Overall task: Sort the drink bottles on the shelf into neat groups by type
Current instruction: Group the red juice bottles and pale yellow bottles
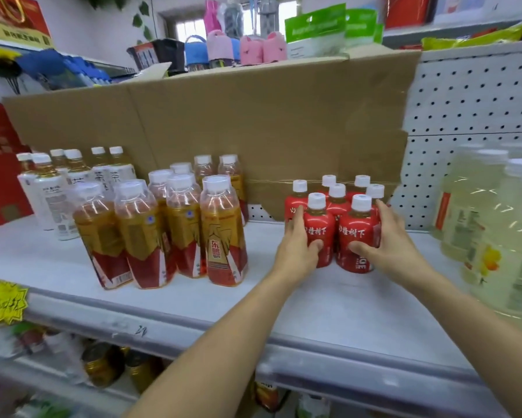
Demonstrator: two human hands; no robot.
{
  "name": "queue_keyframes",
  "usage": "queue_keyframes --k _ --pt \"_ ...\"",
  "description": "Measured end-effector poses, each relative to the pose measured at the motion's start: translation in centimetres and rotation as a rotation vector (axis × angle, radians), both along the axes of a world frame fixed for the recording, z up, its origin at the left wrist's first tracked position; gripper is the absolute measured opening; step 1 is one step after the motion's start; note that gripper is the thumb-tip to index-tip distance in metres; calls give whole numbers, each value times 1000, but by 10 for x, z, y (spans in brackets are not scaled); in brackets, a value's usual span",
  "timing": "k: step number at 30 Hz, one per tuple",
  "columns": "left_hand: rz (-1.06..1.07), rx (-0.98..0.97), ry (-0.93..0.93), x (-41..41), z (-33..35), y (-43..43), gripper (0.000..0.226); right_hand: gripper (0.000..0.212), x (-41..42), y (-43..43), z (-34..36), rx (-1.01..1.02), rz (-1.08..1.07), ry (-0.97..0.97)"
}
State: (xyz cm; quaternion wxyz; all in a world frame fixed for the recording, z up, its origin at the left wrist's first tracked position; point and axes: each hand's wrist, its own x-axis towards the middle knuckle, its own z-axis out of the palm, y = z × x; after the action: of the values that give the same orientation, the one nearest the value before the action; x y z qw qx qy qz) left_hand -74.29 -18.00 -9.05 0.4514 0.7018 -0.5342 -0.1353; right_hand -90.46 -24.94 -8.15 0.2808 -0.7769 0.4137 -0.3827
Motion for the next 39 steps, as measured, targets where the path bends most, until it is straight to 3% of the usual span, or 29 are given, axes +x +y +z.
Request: queue_keyframes --k 5,9,12,15,18,20,24,26,34,39 --pt "-50 -25 32 -2 4 16 85 86 3 4 2 -45 -51 -8" --pt "-24 -227 -101 4 20 65 66 69 23 30 22 -382 -106 -70" --pt "93 -412 -276 24 39 104 44 59 49 61 46 -475 87 -125" --pt "216 -527 -353 57 66 134 19 64 77 86 66 -378 344 -133" --pt "323 -549 -411 99 103 153 18 75 112 98 78 -303 503 -38" --pt "315 -434 -468 130 127 153 23 82 136 98 81 -310 530 56" --pt "28 173 -740 174 153 133 55 82 166 88 81 -262 496 216" --pt "-88 373 -873 187 157 116 62 78 171 83 80 -257 474 219" --pt "-360 470 -1040 197 180 47 53 78 176 59 75 -235 257 190" --pt "-322 493 -1116 210 186 3 50 79 180 52 73 -222 215 207"
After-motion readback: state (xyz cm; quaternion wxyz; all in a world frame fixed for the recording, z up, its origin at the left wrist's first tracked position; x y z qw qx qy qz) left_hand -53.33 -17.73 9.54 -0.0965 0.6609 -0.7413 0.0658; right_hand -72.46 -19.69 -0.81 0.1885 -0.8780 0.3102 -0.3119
